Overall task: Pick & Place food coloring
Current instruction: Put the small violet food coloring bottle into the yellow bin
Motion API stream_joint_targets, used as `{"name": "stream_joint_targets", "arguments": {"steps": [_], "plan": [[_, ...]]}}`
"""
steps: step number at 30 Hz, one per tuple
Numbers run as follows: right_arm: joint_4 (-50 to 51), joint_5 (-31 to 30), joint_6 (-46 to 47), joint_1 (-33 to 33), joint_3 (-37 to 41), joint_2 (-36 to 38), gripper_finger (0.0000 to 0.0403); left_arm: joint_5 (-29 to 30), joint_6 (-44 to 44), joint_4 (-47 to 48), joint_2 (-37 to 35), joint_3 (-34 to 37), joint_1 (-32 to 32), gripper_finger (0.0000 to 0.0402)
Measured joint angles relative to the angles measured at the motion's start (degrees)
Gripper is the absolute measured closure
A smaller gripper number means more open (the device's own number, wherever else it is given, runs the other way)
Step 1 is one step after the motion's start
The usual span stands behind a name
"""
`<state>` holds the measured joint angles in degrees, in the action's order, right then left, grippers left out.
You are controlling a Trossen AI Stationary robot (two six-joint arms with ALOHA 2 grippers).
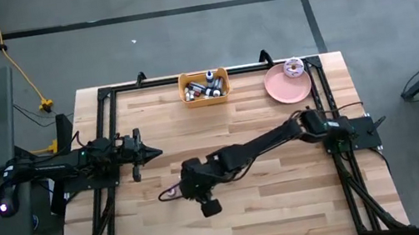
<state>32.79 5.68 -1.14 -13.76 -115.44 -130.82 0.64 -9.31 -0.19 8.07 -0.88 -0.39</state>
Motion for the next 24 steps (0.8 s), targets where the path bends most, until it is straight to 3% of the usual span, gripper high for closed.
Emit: {"name": "stream_joint_targets", "arguments": {"steps": [9,16,24], "plan": [[8.91,-7.45,11.23,-0.24,0.0,8.4,0.036,0.0,0.0,0.0,0.0,-0.01,-0.02,0.0401],[15.99,-17.91,23.52,0.02,0.0,12.28,0.036,0.0,0.0,0.0,-0.02,0.01,-0.02,0.0401],[20.02,-27.77,29.15,3.39,0.0,14.1,0.036,0.0,-0.01,0.0,-0.01,0.0,-0.02,0.0401]]}}
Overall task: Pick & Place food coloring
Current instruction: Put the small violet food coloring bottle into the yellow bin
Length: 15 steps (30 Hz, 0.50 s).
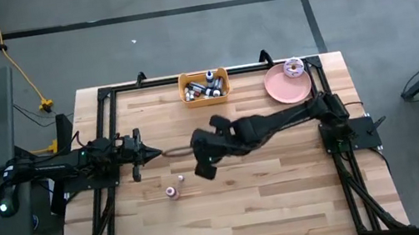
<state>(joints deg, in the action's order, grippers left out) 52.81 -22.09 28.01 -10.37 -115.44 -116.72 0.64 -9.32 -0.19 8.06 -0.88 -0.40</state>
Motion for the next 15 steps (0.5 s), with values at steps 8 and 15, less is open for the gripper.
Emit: {"name": "stream_joint_targets", "arguments": {"steps": [8,15], "plan": [[0.36,-5.06,0.52,7.61,0.0,1.76,0.036,0.03,0.02,0.0,0.0,0.0,0.01,0.0401],[0.08,-4.45,0.28,16.43,0.0,1.87,0.036,0.09,0.02,0.0,0.01,0.01,0.01,0.0401]]}}
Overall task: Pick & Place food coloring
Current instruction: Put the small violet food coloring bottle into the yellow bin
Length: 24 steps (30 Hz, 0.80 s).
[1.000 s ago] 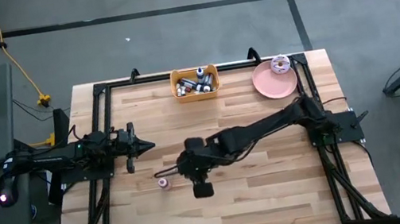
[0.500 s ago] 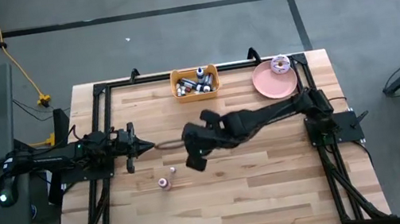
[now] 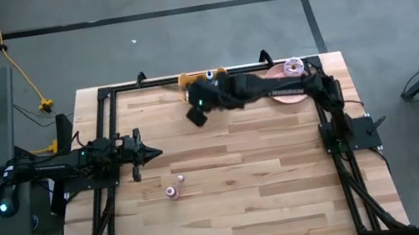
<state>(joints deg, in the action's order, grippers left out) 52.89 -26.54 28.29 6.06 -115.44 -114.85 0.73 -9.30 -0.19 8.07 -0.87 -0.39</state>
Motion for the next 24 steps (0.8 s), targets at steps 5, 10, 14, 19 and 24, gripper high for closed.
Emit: {"name": "stream_joint_targets", "arguments": {"steps": [5,10,14,19,24], "plan": [[-0.09,0.3,0.18,4.71,0.0,-0.06,0.036,0.02,-0.02,0.0,-0.01,0.01,0.0,0.0401],[-3.9,3.18,1.29,8.62,0.0,-1.62,0.036,0.04,-0.01,0.0,-0.01,-0.01,0.0,0.0401],[-8.31,4.76,1.31,11.35,0.02,-4.6,0.036,0.02,-0.02,0.0,0.01,0.01,0.01,0.0401],[-12.01,4.29,1.92,13.2,0.02,-7.98,0.036,0.03,-0.01,0.0,0.01,0.01,-0.01,0.0401],[-16.04,3.4,5.09,14.19,0.11,-11.18,0.036,0.04,-0.02,0.0,0.01,0.01,0.01,0.0401]]}}
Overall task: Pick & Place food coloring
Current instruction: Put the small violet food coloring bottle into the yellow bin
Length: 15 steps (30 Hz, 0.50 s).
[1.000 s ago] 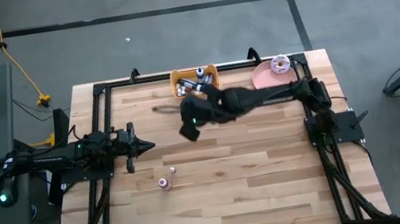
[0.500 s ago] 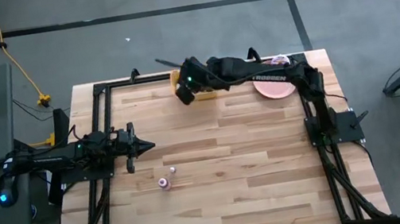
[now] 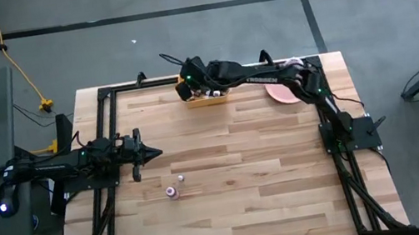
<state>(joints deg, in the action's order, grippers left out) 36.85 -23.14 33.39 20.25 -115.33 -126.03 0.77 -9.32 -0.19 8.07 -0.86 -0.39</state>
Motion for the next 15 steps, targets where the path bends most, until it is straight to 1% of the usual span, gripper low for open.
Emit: {"name": "stream_joint_targets", "arguments": {"steps": [7,11,15], "plan": [[-4.95,-1.32,4.47,0.08,0.0,-4.37,0.036,-0.05,0.02,0.0,-0.01,-0.01,0.0,0.0401],[-5.26,-1.96,6.97,0.08,-0.02,-6.42,0.036,-0.06,0.02,0.0,-0.01,-0.02,0.0,0.0401],[-5.78,-1.41,7.34,0.08,-0.02,-8.14,0.036,-0.06,0.02,0.0,0.0,0.0,-0.02,0.0401]]}}
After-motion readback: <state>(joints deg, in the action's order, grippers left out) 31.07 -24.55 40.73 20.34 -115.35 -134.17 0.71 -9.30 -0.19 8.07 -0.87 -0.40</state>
